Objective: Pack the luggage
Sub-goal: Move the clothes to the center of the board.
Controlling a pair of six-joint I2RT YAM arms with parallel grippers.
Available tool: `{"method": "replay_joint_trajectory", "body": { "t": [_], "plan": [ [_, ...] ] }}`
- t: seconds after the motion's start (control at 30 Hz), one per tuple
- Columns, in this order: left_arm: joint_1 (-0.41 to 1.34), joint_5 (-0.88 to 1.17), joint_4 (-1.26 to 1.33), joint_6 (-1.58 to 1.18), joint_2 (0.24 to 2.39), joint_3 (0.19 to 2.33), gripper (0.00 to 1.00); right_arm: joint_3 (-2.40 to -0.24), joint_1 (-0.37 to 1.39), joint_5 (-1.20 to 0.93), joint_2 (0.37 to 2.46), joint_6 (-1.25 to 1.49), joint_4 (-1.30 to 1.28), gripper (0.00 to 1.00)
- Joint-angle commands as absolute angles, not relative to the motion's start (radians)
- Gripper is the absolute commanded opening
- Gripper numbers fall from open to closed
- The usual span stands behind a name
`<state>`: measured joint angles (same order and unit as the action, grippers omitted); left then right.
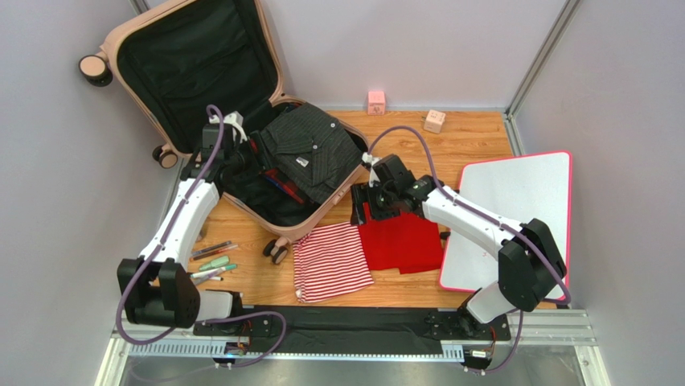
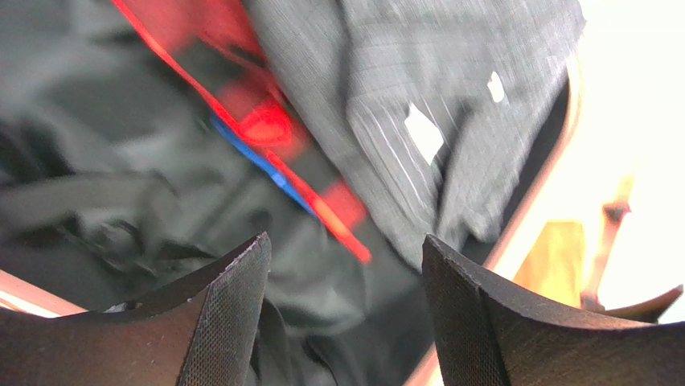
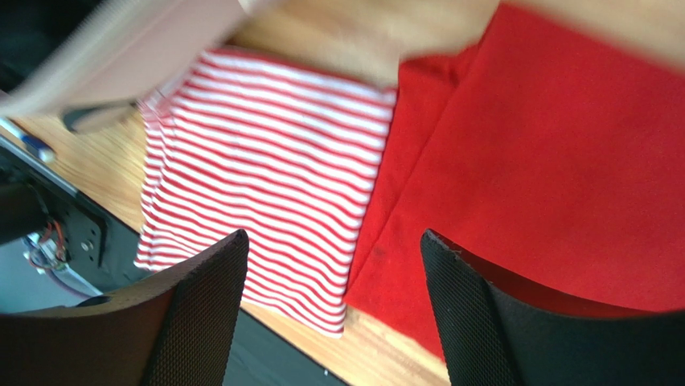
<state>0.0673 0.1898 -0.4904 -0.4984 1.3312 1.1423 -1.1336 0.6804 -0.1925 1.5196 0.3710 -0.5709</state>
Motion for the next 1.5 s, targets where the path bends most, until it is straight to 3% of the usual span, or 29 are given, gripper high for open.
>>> {"method": "replay_joint_trajectory", "body": {
  "t": [0.0,0.17,0.4,0.87,1.23,1.47],
  "plan": [
    [0.104,0.224,-0.485,-0.491,1.235,1.095,0.76,-1.052,0.703,-0.187,1.462,0.472,-0.505,0.79],
    [0.152,0.236,-0.482,-0.503,1.089,0.971,0.75,-0.991,0.655,0.039,1.385,0.495,-0.583,0.79],
    [0.172,0.244,-0.476,-0.526,1.017,0.878,0.74,-0.899,0.482,0.049,1.286,0.443,-0.591,0.80],
    [0.175,0.241,-0.485,-0.523,0.968,0.853,0.73,-0.833,0.479,0.015,1.506,0.491,-0.480,0.79],
    [0.175,0.187,-0.518,-0.515,0.923,0.847,0.74,-1.067,0.477,-0.038,1.796,0.469,-0.408,0.78],
    [0.175,0.166,-0.522,-0.509,0.937,0.857,0.76,-1.193,0.473,-0.046,1.771,0.417,-0.478,0.81]
  ]
}}
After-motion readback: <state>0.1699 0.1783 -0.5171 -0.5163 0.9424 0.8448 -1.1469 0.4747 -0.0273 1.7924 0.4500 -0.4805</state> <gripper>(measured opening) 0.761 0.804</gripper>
